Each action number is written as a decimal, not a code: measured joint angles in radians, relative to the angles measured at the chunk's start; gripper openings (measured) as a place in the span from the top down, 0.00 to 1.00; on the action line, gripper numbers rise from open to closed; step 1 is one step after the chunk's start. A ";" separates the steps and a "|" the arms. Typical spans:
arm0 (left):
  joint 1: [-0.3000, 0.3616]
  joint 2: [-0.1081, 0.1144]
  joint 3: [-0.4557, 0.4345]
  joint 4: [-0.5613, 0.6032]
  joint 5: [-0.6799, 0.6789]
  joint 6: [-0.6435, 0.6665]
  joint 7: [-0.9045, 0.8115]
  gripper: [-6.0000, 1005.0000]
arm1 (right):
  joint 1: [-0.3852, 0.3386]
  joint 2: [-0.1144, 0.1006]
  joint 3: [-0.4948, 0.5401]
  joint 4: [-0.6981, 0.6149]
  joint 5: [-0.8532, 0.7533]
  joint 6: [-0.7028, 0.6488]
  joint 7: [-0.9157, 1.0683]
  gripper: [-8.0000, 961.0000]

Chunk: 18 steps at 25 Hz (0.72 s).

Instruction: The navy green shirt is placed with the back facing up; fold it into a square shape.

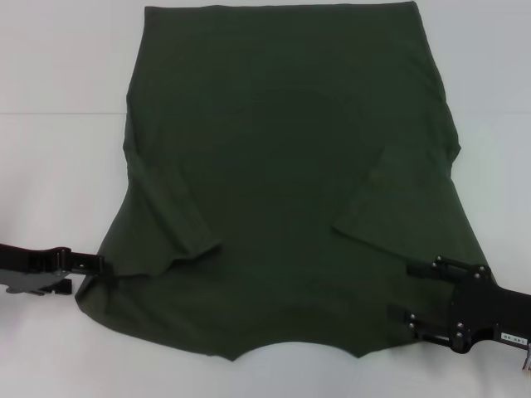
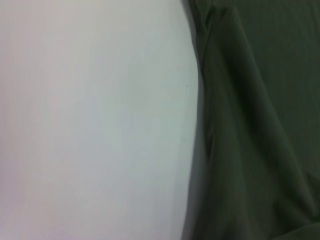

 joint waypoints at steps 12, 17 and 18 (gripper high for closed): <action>-0.004 0.002 0.000 -0.026 0.002 -0.001 0.010 0.14 | 0.002 0.000 0.000 0.000 0.000 0.000 0.000 0.22; -0.006 0.000 0.001 -0.027 0.002 -0.001 0.012 0.14 | 0.004 0.000 0.000 0.000 0.000 0.000 0.000 0.22; -0.008 0.000 0.001 -0.031 0.002 -0.001 0.013 0.14 | 0.004 0.000 0.000 0.000 0.000 0.000 0.000 0.22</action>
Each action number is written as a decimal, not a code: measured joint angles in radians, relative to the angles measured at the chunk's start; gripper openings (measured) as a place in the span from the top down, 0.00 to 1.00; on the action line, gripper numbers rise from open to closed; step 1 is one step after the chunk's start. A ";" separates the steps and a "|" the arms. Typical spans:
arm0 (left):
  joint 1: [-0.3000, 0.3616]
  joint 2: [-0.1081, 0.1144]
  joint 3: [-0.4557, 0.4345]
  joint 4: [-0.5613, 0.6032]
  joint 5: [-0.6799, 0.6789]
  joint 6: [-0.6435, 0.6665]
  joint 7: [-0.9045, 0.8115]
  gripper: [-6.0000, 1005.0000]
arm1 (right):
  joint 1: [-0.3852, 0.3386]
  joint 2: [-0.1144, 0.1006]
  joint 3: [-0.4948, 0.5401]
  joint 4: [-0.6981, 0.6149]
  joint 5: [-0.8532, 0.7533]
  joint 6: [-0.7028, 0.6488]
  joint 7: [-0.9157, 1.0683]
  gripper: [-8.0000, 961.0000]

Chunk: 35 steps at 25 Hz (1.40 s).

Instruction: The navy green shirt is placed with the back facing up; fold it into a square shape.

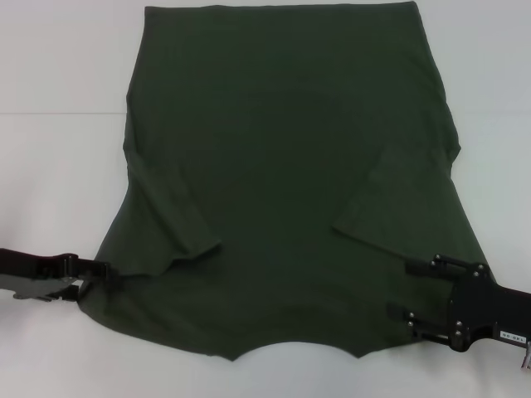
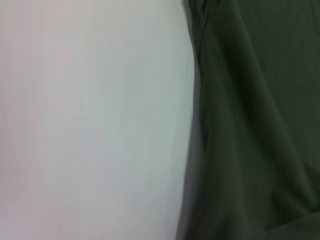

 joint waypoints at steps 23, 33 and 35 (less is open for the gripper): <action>-0.034 -0.021 0.002 -0.034 -0.005 0.019 0.026 0.14 | 0.000 0.000 0.000 0.002 0.000 0.000 0.000 0.22; -0.031 -0.024 0.008 -0.033 0.002 -0.001 0.064 0.31 | 0.001 0.000 0.000 0.002 0.003 -0.001 0.001 0.22; -0.031 -0.023 0.011 -0.038 0.002 -0.007 0.063 0.35 | 0.001 0.000 0.000 0.002 0.003 -0.001 0.002 0.22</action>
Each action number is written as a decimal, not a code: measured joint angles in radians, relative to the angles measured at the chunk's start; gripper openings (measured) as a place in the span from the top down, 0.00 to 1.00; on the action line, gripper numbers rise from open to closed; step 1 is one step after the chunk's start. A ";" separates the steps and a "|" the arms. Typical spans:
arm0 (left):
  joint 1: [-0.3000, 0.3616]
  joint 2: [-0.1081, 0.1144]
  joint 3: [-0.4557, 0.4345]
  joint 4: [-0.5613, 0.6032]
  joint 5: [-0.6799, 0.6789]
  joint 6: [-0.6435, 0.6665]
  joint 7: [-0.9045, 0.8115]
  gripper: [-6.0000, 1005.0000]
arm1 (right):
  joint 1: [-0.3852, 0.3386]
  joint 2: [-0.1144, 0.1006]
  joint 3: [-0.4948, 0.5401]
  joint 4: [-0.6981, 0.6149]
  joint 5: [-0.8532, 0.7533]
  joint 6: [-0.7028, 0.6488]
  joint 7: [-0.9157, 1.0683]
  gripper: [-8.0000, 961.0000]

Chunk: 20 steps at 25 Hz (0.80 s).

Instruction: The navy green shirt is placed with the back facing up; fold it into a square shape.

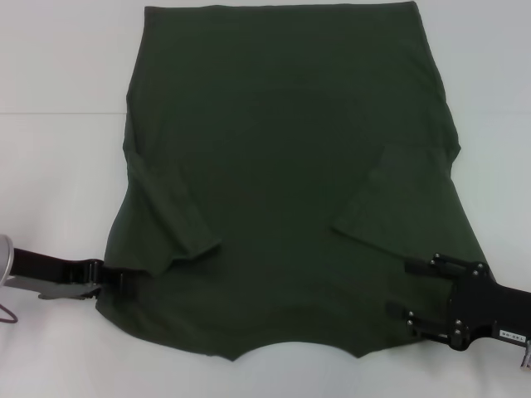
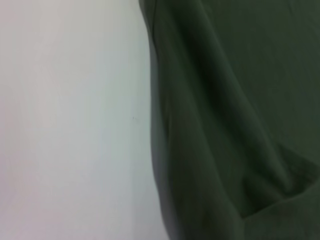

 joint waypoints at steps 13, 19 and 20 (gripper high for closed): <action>-0.002 0.002 0.002 -0.001 0.001 -0.002 -0.001 0.87 | 0.002 0.000 0.000 0.000 0.003 -0.005 0.000 0.22; -0.002 0.003 0.002 -0.001 -0.002 0.000 0.007 0.96 | 0.002 0.000 0.000 -0.001 0.003 -0.010 0.022 0.22; -0.001 0.004 0.000 -0.001 -0.004 0.001 0.009 0.96 | 0.002 0.000 0.000 -0.006 0.003 -0.015 0.043 0.22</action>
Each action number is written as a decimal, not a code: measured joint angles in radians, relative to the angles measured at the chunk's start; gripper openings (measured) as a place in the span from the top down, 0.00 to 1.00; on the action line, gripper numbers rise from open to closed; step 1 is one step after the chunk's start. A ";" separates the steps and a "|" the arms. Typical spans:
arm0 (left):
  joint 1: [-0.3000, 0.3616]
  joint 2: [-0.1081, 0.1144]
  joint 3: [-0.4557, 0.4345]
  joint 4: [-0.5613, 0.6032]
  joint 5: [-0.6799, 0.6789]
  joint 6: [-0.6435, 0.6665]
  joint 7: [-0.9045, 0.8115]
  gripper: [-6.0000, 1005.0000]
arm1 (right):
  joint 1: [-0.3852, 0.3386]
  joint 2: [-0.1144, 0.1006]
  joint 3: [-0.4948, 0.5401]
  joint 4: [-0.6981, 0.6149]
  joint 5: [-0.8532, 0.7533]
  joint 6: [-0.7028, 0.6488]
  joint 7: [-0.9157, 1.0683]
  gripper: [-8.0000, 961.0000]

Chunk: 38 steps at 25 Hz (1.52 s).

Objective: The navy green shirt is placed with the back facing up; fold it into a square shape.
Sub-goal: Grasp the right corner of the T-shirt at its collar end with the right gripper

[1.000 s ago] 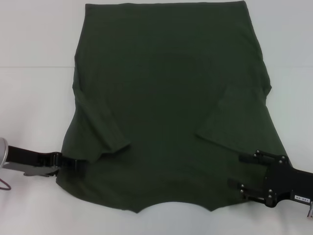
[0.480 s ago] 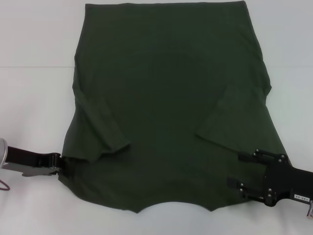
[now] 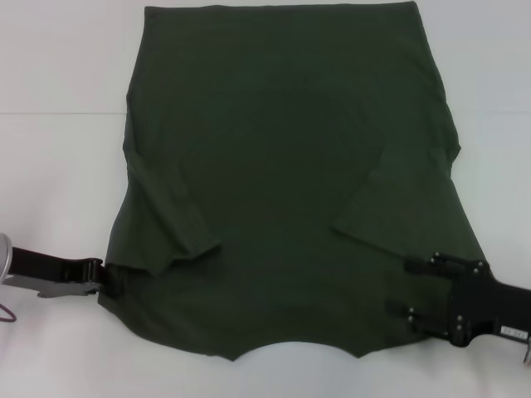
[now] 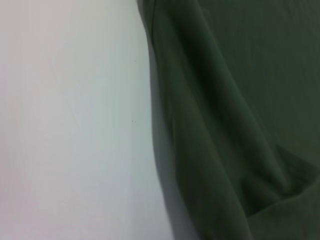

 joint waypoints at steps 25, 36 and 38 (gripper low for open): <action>-0.001 0.010 -0.009 -0.008 -0.015 0.013 0.062 0.96 | 0.175 -0.162 0.066 -0.508 -0.427 -0.306 1.478 0.22; -0.004 0.016 -0.002 -0.009 -0.017 0.021 0.071 0.96 | 0.210 -0.174 0.135 -0.522 -0.716 -0.293 1.566 0.22; -0.004 0.016 -0.002 -0.009 -0.017 0.022 0.073 0.96 | 0.211 -0.171 0.132 -0.514 -0.734 -0.282 1.567 0.22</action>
